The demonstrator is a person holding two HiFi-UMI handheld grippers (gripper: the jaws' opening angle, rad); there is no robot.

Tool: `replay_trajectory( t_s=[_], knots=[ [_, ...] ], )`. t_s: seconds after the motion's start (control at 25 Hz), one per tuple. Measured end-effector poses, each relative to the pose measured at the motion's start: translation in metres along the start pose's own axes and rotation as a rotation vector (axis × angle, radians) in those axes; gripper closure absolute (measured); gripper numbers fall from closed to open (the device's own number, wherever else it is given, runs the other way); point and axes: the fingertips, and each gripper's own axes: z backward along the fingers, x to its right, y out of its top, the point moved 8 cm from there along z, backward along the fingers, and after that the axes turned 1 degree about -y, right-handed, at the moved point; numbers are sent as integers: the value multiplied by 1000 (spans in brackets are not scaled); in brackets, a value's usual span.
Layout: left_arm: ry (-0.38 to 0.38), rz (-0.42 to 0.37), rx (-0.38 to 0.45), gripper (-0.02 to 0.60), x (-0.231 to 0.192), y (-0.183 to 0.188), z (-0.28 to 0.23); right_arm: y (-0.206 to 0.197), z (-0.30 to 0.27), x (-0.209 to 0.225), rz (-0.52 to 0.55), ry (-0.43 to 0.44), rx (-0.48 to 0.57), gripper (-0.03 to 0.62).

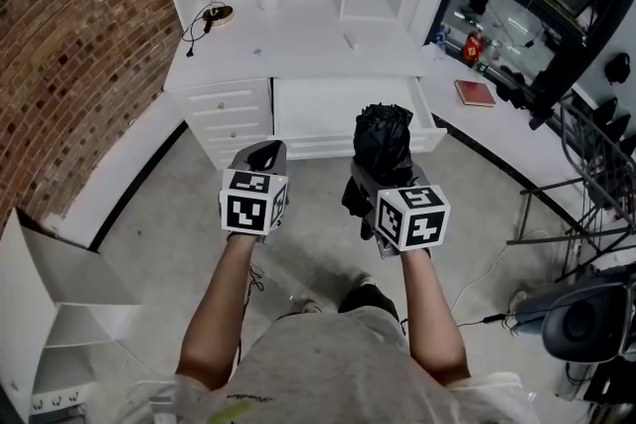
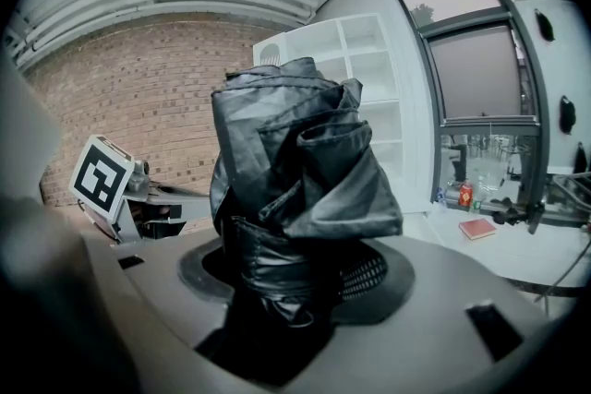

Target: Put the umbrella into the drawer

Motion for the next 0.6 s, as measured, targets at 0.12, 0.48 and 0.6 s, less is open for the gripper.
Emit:
replay_trajectory(
  t_s=[0.12, 0.48, 0.6],
  knots=[
    [2, -3, -1, 584, -1, 2, -2, 2, -4, 1, 3, 4, 4, 339],
    [5, -15, 4, 583, -1, 5, -23, 4, -23, 12, 11, 25, 7, 339],
    [17, -13, 8, 583, -2, 6, -35, 2, -34, 22, 10, 37, 11, 339]
  ],
)
